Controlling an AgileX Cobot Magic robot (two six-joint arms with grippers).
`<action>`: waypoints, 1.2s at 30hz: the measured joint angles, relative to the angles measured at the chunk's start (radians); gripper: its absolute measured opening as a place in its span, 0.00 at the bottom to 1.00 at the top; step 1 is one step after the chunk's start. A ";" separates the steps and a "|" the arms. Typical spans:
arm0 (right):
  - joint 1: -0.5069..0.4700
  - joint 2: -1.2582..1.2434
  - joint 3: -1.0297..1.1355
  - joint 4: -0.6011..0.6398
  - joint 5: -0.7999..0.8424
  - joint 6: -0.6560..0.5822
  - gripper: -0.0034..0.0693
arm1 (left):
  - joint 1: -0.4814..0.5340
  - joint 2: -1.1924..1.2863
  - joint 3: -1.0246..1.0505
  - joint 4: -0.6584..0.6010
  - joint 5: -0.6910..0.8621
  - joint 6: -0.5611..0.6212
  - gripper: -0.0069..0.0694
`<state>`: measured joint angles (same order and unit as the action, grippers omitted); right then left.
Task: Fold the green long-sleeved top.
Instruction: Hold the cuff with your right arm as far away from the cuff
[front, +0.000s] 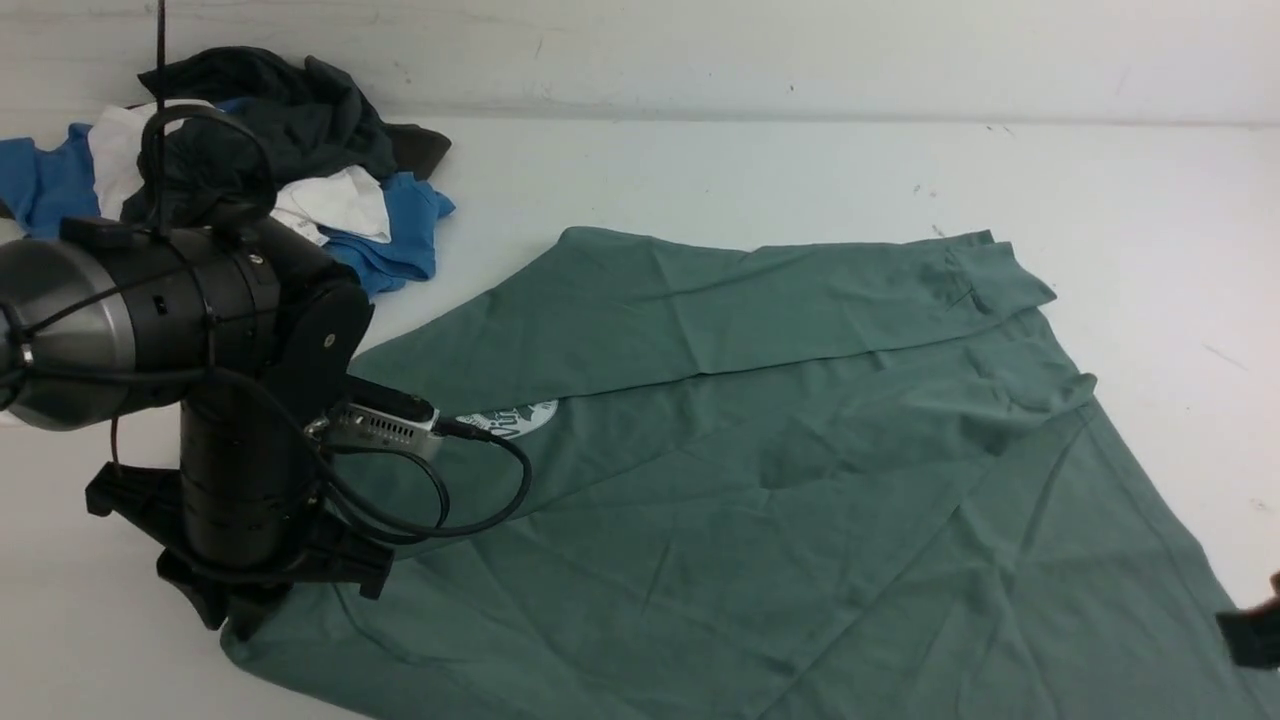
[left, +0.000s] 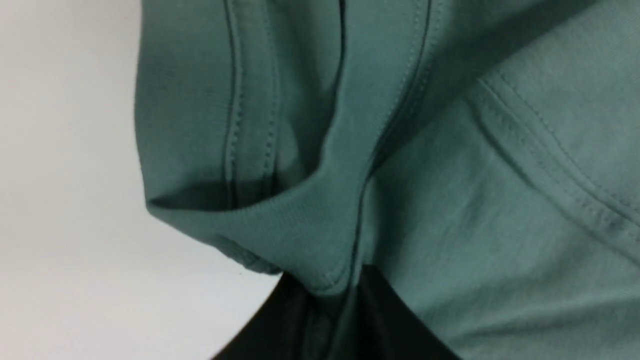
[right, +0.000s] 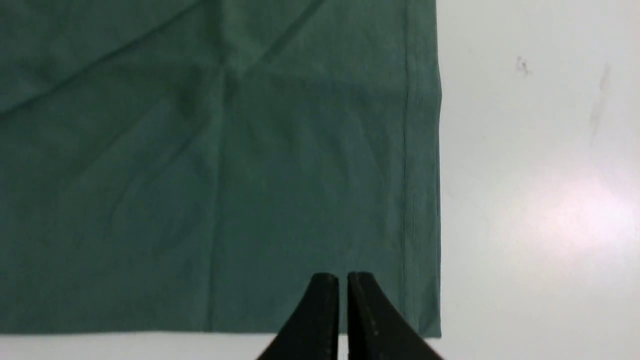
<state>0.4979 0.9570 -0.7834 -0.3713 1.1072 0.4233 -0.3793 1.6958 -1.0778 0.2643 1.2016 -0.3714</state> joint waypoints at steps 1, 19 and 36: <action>0.000 0.006 -0.010 -0.005 -0.007 0.005 0.12 | 0.000 0.000 0.000 0.004 0.000 0.000 0.27; -0.342 0.606 -0.627 0.220 -0.047 -0.236 0.48 | 0.000 -0.006 -0.118 0.071 0.004 -0.008 0.50; -0.503 1.467 -1.382 0.357 -0.109 -0.539 0.49 | 0.000 -0.007 -0.171 0.026 0.005 -0.008 0.50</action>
<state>-0.0047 2.4237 -2.1659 -0.0140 0.9979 -0.1157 -0.3793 1.6892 -1.2487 0.2899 1.2064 -0.3791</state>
